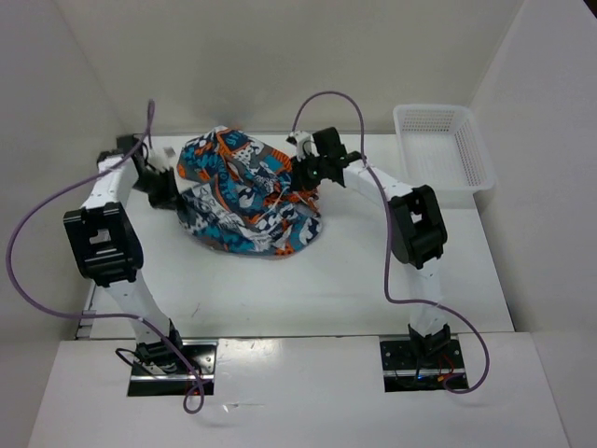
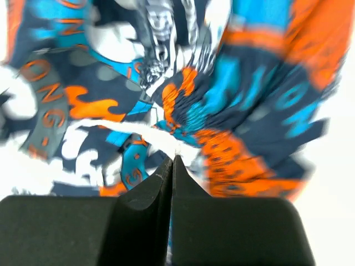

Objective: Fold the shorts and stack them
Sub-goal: Flatten the shorts out

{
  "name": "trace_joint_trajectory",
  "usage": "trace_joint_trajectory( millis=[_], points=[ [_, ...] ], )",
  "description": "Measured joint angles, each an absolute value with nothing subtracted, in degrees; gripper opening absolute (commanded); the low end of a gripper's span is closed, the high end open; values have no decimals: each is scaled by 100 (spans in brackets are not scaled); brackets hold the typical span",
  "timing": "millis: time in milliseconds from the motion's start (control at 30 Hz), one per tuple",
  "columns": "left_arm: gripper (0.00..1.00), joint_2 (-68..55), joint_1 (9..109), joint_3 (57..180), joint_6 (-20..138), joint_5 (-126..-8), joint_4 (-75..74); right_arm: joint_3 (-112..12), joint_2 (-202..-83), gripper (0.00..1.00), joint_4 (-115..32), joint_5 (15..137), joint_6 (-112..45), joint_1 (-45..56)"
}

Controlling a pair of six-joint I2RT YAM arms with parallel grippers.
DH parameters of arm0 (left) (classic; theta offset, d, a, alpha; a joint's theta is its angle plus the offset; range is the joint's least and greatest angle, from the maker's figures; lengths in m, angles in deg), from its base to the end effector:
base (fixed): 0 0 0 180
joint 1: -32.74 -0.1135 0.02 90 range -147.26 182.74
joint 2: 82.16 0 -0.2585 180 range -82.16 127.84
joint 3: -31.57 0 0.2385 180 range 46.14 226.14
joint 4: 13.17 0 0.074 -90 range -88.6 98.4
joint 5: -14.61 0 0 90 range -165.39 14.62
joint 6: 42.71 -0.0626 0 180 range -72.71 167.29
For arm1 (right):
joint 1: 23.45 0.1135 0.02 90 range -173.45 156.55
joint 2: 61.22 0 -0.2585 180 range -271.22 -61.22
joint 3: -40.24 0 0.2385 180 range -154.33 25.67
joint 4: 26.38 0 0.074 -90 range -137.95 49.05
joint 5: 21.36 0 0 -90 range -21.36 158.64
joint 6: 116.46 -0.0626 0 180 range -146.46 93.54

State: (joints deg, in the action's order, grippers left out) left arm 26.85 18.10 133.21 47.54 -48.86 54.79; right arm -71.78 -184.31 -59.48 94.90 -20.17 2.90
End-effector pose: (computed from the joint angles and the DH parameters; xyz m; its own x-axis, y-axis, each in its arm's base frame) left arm 0.3686 0.0674 0.2015 -0.9355 -0.2484 -0.2514 -0.1208 0.8932 -0.4332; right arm 0.4255 0.2417 0.1936 -0.5459 -0.3800 -0.7467 -0.7467 0.6249 0.2279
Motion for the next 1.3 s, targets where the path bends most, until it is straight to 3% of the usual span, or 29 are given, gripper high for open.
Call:
trace_joint_trajectory(
  millis=[200,500,533,567,600,633,767,900,1100,1200,1300],
  points=[
    [8,2501,1799,15109,4752,-5234,5490,-7313,-17788,0,-6186,10060,-1797,-193],
    [10,2838,2079,16016,4750,-5476,5732,-6203,-16468,0,-6464,9759,-1626,-1321],
    [10,2936,2099,16018,4750,-5507,5732,-6065,-16411,40,-6429,9549,-1626,-1415],
    [10,3043,2125,16016,4750,-5551,5750,-5888,-16372,72,-6411,9330,-1631,-1500],
    [11,3155,2149,15998,4752,-5583,5754,-5731,-16370,90,-6422,9121,-1650,-1572],
    [12,3244,2195,15917,4752,-5614,5730,-5587,-16370,96,-6433,8939,-1613,-1620],
    [13,3369,2505,15343,4752,-5671,5759,-5263,-16378,96,-6662,8502,-1655,-1627],
    [13,3369,2783,14811,4750,-5664,5831,-5504,-16378,88,-6651,8439,-1760,-1537],
    [13,3343,2761,14134,4750,-5675,5815,-5947,-16389,59,-6544,8471,-1397,-427],
    [14,3266,2739,13804,4752,-5695,5783,-6159,-16669,58,-6501,8773,-1364,277],
    [15,3085,2728,13511,4752,-5717,5787,-6406,-17224,67,-6429,8948,-1410,524]
  ],
)
